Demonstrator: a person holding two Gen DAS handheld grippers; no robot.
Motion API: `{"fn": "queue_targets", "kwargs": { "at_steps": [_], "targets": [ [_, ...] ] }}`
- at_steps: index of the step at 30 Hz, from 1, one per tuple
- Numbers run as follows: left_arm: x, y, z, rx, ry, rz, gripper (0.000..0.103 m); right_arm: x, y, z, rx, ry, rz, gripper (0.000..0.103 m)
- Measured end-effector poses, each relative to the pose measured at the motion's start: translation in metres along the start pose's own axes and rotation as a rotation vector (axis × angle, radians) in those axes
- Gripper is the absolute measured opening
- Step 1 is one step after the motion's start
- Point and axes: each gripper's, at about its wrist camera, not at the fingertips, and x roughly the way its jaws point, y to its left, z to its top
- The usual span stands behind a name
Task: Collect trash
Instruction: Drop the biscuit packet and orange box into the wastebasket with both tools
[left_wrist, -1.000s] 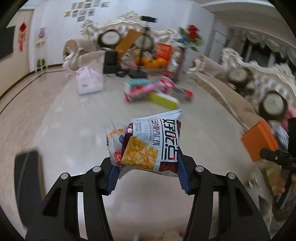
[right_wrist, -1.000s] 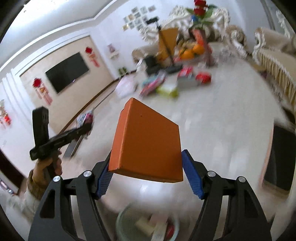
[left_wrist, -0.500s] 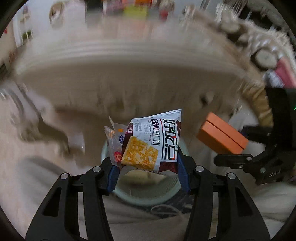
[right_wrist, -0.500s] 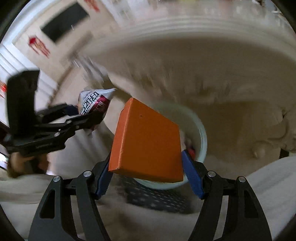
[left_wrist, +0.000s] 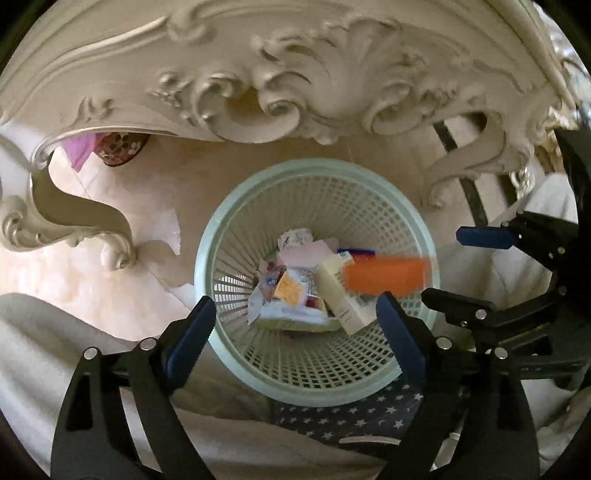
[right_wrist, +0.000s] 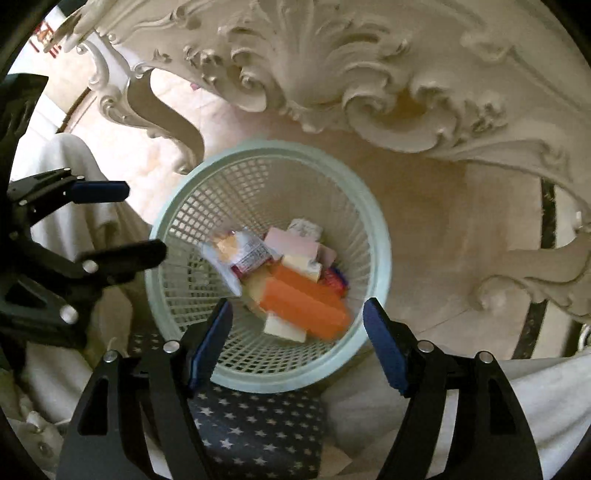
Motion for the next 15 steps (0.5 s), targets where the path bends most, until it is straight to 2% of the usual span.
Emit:
{"fn": "queue_targets", "kwargs": {
  "at_steps": [5, 11, 12, 15],
  "targets": [
    [-0.023, 0.006, -0.007, -0.008, -0.048, -0.023, 0.089, -0.023, -0.007, -0.007, 0.037, -0.034, 0.062, 0.069],
    [-0.075, -0.009, -0.004, 0.109, -0.101, -0.128, 0.089, -0.097, -0.008, -0.006, -0.010, -0.160, 0.167, 0.069],
    [-0.087, -0.011, -0.001, 0.132, -0.124, -0.149, 0.089, -0.109, -0.009, -0.004, -0.021, -0.192, 0.178, 0.069],
    [-0.143, -0.014, 0.015, 0.193, -0.270, -0.196, 0.089, -0.154, -0.015, 0.008, -0.041, -0.337, 0.199, 0.069]
  ]
}}
